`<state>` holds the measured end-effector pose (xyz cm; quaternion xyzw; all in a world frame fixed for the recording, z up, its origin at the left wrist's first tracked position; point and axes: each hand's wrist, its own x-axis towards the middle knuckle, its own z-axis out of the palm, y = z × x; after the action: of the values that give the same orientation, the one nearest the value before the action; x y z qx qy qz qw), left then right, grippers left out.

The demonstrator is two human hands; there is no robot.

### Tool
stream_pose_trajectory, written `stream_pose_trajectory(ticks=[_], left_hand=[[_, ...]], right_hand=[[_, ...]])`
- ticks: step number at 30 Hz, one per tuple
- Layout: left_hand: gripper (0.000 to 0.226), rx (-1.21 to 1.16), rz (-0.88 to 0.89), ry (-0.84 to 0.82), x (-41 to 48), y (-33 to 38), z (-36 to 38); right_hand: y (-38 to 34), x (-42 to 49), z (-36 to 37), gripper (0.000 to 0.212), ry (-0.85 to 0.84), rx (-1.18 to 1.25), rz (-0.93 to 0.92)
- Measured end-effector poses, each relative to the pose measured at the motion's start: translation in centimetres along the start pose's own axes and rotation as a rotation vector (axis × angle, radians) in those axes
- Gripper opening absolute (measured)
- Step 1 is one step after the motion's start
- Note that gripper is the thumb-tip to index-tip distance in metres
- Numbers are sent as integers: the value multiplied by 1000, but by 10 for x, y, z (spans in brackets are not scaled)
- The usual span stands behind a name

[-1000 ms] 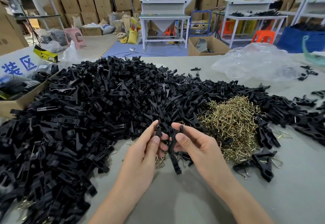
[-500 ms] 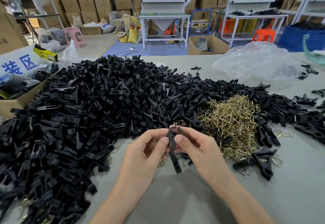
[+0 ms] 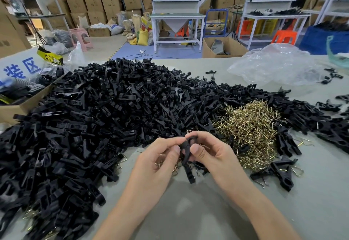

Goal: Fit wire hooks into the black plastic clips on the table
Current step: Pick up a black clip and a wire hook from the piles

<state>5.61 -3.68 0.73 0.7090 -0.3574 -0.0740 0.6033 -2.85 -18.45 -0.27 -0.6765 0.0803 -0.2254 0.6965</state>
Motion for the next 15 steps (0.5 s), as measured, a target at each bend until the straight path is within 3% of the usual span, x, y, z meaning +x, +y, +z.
stream_pose_trajectory(ticks=[4, 8, 11, 15], left_hand=[[19, 418, -7, 49, 4, -14, -16], [39, 851, 44, -128, 2, -24, -18], [50, 926, 30, -234, 0, -29, -14], [22, 824, 80, -184, 4, -29, -16]], right_hand=[[2, 2, -4, 21, 135, 78, -9], [3, 7, -9, 33, 281, 194, 16], [4, 9, -12, 33, 342, 238, 38], [5, 10, -12, 24, 340, 249, 46]])
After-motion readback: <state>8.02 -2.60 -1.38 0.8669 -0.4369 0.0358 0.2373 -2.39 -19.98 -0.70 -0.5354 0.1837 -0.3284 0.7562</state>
